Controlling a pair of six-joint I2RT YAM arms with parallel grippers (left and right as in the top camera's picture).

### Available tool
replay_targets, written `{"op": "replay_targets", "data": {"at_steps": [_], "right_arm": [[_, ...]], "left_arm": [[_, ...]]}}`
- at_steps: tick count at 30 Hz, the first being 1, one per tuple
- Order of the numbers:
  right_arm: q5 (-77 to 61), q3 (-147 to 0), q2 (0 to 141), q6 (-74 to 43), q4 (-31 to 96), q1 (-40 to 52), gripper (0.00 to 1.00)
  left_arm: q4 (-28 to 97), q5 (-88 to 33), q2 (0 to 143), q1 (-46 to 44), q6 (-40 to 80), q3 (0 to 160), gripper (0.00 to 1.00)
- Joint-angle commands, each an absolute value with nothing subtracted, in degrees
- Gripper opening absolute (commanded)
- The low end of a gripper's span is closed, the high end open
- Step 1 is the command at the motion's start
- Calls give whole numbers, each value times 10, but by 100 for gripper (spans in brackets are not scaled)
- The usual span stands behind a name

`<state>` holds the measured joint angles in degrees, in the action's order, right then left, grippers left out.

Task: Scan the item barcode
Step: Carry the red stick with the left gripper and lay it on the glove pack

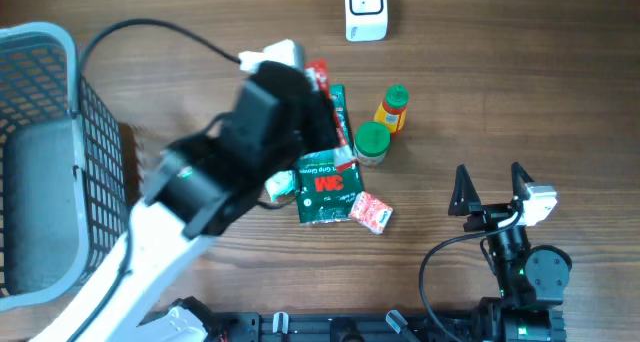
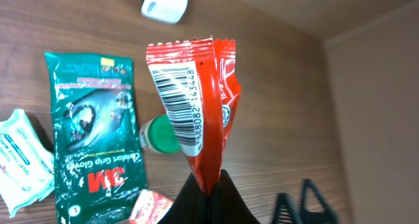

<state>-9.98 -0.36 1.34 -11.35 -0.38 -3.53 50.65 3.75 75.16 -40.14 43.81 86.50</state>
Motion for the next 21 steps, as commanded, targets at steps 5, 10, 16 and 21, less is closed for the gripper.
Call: {"op": "replay_targets", "data": {"at_steps": [5,10,16,21], "right_arm": [[-90,-3,13,-120,-6,-37,100],[-90,-3,13,-120,-6,-37,100],[-90,-3,13,-120,-6,-37,100],[-90,-3,13,-120,-6,-37,100]], "left_arm": [[522,135,873,-429,444,872,4],[599,186,918,-429,501,860,4],[548,168,974,-427,532,800,4],[512,164,1027,-413,532,773,4]]}}
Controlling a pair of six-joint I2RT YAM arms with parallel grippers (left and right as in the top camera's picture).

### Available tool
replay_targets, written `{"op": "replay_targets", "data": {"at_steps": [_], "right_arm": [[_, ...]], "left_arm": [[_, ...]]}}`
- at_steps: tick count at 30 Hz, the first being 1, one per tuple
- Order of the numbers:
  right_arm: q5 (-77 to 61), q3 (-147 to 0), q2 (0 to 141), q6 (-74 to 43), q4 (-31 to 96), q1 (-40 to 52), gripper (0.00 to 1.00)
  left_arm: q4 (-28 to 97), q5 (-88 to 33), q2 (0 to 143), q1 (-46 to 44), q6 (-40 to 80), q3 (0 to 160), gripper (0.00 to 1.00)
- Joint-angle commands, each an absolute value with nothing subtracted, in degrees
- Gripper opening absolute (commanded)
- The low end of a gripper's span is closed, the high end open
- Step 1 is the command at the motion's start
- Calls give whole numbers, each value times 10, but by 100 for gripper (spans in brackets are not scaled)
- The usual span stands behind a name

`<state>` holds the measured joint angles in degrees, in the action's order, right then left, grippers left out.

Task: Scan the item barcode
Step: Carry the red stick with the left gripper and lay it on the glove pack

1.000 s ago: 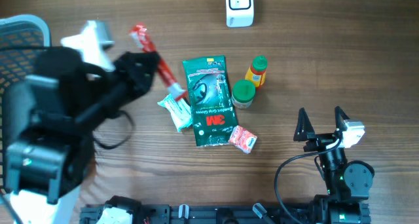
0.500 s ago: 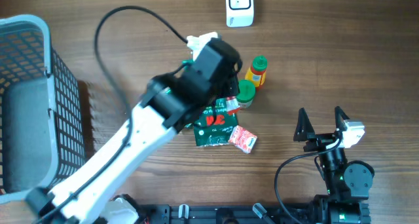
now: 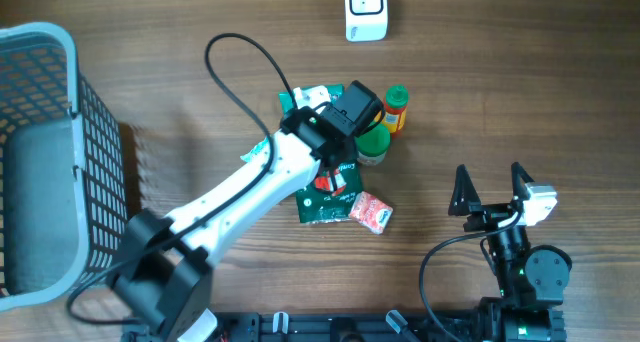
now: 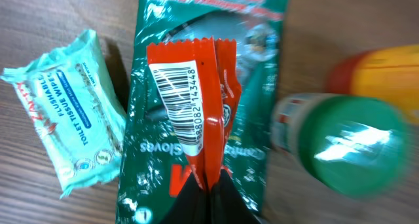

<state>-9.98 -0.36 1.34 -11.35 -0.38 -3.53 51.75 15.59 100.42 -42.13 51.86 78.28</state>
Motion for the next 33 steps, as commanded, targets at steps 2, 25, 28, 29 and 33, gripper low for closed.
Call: {"op": "replay_targets", "data": {"at_steps": [2,25,28,29,33], "right_arm": [[-90,-3,13,-121,-6,-37,100],[-90,-3,13,-120,-6,-37,100],[-90,-3,13,-120,-6,-37,100],[-90,-3,13,-120,-6,-37,100],[-90,-3,13,-120,-6,-37,100]], "left_arm": [[507,158,1030,-414,532,773,6],[500,178,877,-410,497,780,100],[503,205,845,-409,469,800,100],[504,208,831,-407,438,814,100],[517,216,802,-380,422,849,100]]}}
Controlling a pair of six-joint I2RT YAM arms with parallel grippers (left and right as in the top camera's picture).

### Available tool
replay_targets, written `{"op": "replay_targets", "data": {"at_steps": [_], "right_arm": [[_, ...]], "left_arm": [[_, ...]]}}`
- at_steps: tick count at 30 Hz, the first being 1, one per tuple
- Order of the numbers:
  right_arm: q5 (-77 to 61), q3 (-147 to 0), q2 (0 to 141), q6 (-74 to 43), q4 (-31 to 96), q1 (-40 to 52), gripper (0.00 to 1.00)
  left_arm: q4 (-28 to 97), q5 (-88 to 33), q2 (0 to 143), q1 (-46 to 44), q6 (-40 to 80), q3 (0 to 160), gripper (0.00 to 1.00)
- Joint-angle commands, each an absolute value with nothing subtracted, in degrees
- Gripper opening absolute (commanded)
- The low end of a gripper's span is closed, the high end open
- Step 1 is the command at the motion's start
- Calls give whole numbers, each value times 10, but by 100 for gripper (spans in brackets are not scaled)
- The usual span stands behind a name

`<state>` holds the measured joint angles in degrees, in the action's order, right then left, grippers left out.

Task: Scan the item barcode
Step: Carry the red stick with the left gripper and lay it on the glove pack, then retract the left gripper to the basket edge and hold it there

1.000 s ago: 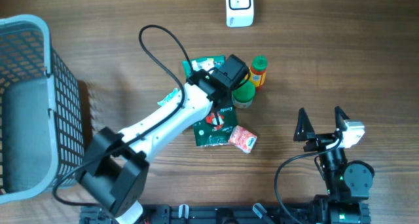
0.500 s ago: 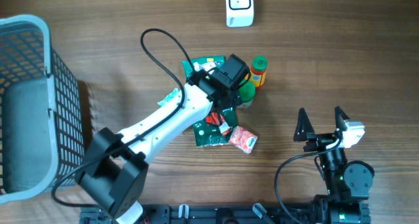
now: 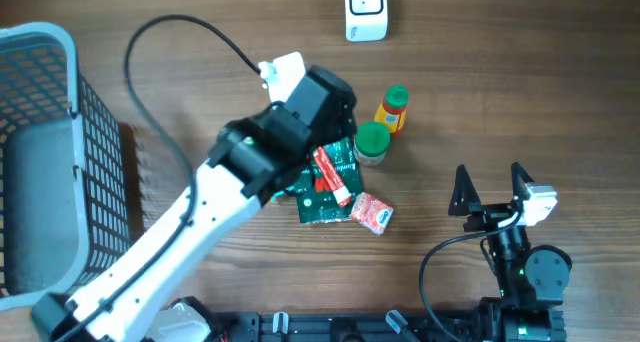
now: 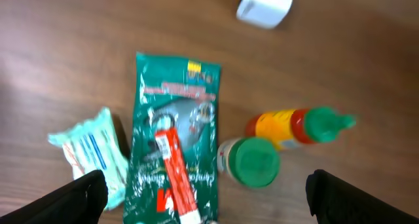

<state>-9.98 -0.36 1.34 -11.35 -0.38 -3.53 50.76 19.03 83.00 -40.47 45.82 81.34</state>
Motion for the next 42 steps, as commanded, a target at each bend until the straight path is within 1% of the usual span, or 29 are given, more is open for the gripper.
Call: {"op": "replay_targets", "data": {"at_steps": [1,6,11,13,20,21,26,36,39,41,42], "right_arm": [[-90,-3,13,-120,-6,-37,100],[-90,-3,13,-120,-6,-37,100],[-90,-3,13,-120,-6,-37,100],[-90,-3,13,-120,-6,-37,100],[-90,-3,13,-120,-6,-37,100],[-90,-3,13,-120,-6,-37,100],[-90,-3,13,-120,-6,-37,100],[-90,-3,13,-120,-6,-37,100],[-90,-3,13,-122,-8,-37,100],[-95,-3,13,-159,-7,-37,100],[-95,-3,13,-197,-7,-37,100]], "left_arm": [[523,216,795,-370,418,856,100],[557,226,766,-320,376,873,100],[616,307,741,-309,374,874,100],[640,317,734,-309,362,874,100],[818,400,717,-309,362,874,100],[858,401,717,-309,362,874,100],[966,361,715,-309,380,873,100],[965,353,624,-293,380,860,100],[965,322,599,-293,379,860,100],[965,302,587,-293,379,860,100],[965,295,584,-293,379,860,100]]}}
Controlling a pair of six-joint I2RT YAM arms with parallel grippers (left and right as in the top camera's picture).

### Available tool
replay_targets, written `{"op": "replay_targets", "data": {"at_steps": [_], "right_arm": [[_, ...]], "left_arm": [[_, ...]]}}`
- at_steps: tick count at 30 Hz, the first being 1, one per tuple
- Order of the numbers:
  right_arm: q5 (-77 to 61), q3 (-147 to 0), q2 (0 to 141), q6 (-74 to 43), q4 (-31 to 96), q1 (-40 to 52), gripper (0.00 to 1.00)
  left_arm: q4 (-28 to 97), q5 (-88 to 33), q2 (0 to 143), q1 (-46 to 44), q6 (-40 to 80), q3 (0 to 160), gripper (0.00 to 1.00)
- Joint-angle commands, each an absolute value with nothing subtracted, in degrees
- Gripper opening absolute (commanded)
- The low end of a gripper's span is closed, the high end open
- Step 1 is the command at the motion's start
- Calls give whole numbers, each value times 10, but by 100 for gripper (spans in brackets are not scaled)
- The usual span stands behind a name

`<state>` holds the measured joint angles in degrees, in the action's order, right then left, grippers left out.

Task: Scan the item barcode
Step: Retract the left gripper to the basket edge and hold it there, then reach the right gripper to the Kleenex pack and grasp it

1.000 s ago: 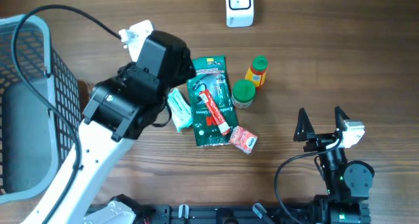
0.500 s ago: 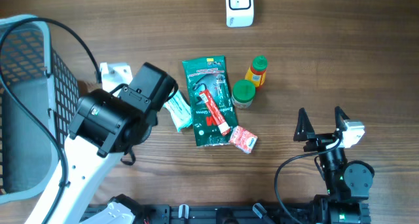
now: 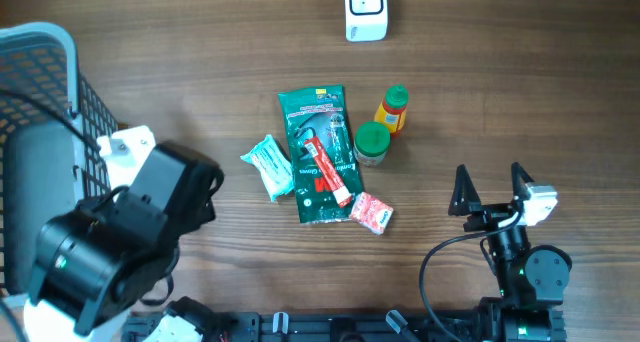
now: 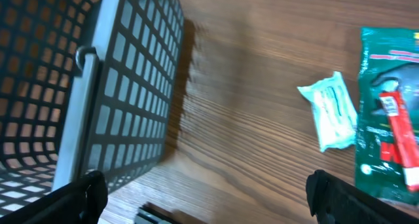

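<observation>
The red packet [image 3: 329, 172] lies flat on the green glove pack [image 3: 322, 157] at the middle of the table; the left wrist view shows it at the right edge [image 4: 398, 135]. A white scanner [image 3: 366, 10] stands at the far edge. My left gripper [image 4: 209, 204] is open with nothing between its fingers, over bare wood beside the basket, well to the left of the packet. My right gripper [image 3: 490, 187] stands open at the front right, holding nothing.
A dark wire basket [image 4: 78, 86] fills the left side, close to my left arm [image 3: 130, 232]. A pale wipes pack [image 3: 270, 167], a green-capped jar [image 3: 372, 142], a yellow bottle [image 3: 392, 109] and a small red-and-white packet [image 3: 371, 212] surround the glove pack.
My left arm has moved from above the pile of items to the front left, next to the basket, gripper still open. The red packet stays on the glove pack.
My left gripper held the red packet raised, barcode showing, with the scanner beyond it. Then it held the packet low over the glove pack. Then it was open above the items with the packet lying on the pack. Now the arm is back by the basket.
</observation>
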<state>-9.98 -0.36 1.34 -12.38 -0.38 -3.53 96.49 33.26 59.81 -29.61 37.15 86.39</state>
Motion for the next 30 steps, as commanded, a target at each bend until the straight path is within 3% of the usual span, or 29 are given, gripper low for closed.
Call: {"op": "replay_targets", "data": {"at_steps": [1,4,6,9,11,14,16,22,30], "right_arm": [[-103,-3,13,-272,-7,-37,100],[-211,-3,13,-543,-15,-37,100],[-278,-3,13,-617,-18,-37,100],[-305,-3,14,-630,-19,-37,100],[-351,-3,14,-629,-20,-37,100],[-458,-3,15,-513,-11,-37,100],[-481,-8,29,-530,-3,-37,100],[-458,-84,109,-497,55,-37,99],[-343,-321,361,-353,310,-31,100]], "left_arm": [[965,288,582,-293,379,860,100],[965,287,581,-293,379,860,100],[965,287,581,-293,379,860,100],[965,287,581,-293,379,860,100],[965,287,581,-293,379,860,100],[965,287,581,-293,379,860,100],[965,287,581,-293,379,860,100],[965,287,581,-293,379,860,100],[965,287,581,-293,379,860,100]]}}
